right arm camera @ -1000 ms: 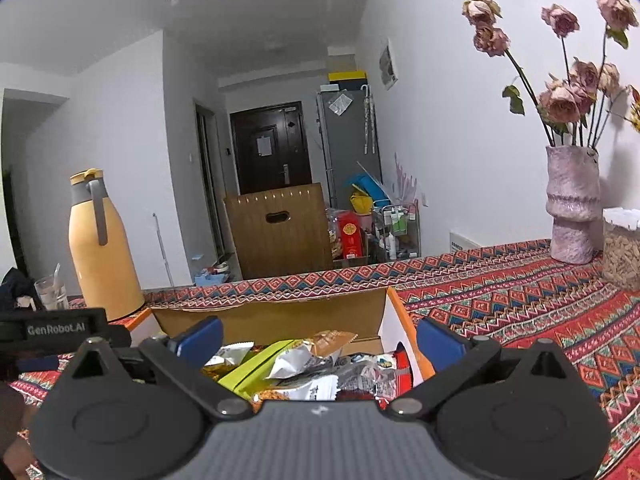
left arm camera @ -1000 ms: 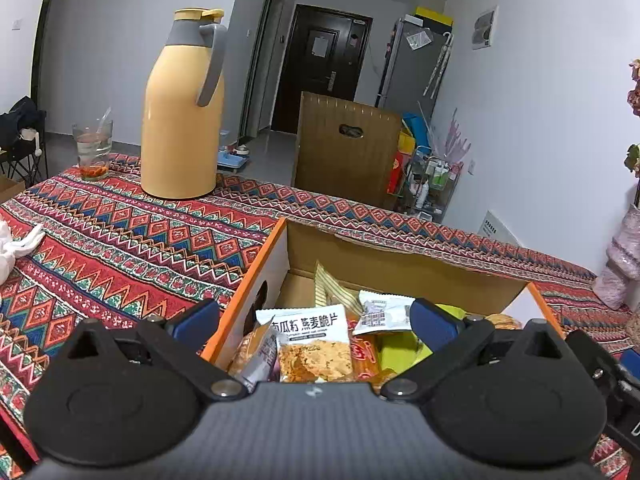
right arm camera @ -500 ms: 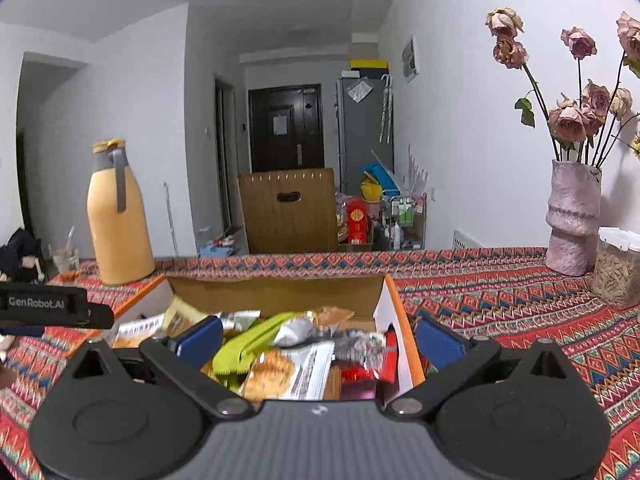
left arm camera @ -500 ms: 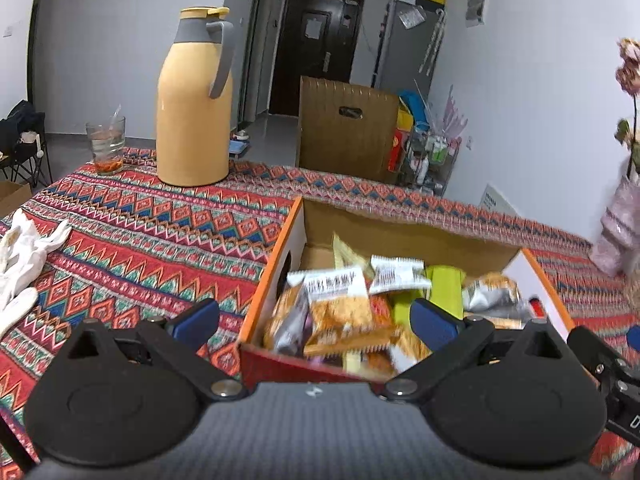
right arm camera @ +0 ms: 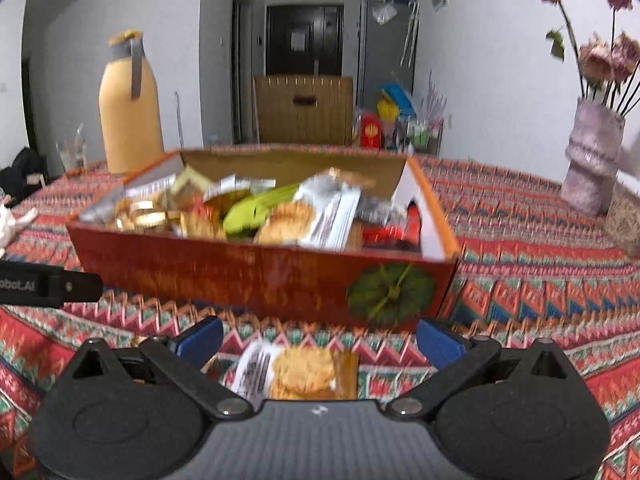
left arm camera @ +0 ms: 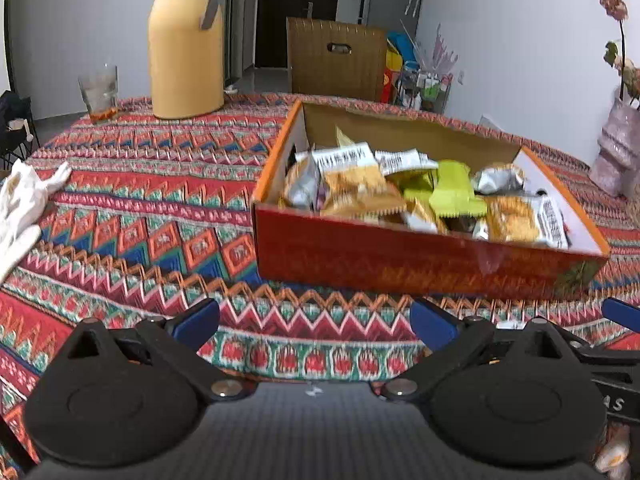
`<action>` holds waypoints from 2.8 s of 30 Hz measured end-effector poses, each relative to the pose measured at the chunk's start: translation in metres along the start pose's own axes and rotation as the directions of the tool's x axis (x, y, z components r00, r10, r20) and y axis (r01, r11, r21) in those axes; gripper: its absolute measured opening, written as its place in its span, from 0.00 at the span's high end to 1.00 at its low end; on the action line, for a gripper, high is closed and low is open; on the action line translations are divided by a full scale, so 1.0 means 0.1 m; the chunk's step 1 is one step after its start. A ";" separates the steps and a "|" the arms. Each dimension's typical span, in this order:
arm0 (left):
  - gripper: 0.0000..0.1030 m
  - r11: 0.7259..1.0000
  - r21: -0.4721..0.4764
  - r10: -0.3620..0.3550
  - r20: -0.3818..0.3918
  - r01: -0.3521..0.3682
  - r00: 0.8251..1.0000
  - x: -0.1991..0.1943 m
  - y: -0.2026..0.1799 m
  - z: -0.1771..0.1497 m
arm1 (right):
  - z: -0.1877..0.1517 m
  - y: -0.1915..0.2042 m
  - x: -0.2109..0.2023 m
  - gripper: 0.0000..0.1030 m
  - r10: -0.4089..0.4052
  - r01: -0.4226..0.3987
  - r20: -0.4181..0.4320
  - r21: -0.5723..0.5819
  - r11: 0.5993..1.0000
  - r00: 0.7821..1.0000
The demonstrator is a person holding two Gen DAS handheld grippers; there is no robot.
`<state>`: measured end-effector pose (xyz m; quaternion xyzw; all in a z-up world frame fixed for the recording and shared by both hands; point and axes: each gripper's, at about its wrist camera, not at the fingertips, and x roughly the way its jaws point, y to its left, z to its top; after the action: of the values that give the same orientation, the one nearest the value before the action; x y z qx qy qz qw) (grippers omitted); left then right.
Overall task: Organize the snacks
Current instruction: 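Move both open tools back to the last packets beside the box, then grasp a white cracker packet with the right tool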
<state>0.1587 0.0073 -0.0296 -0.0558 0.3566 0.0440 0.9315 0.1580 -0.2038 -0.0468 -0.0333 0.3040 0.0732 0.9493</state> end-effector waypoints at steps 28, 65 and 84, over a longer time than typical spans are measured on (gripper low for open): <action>0.00 0.999 0.009 -0.038 -0.024 0.039 0.999 0.18 0.02 -0.27 | -0.17 -0.09 0.26 0.00 -0.024 0.030 -0.087 0.070 0.997 0.996; 0.00 0.999 0.024 -0.027 -0.023 0.028 0.999 0.23 -0.01 -0.25 | -0.12 -0.06 0.30 0.00 0.028 -0.023 -0.075 0.073 0.997 0.997; 0.00 0.998 -0.064 -0.004 -0.047 0.001 0.999 -0.03 0.15 -0.10 | -0.15 -0.05 0.16 0.51 0.083 -0.081 -0.045 0.047 0.996 0.996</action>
<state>0.1484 0.0207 -0.0362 -0.0869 0.3767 0.0528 0.9207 0.1634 -0.2079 -0.0683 -0.0011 0.3291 0.1045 0.9385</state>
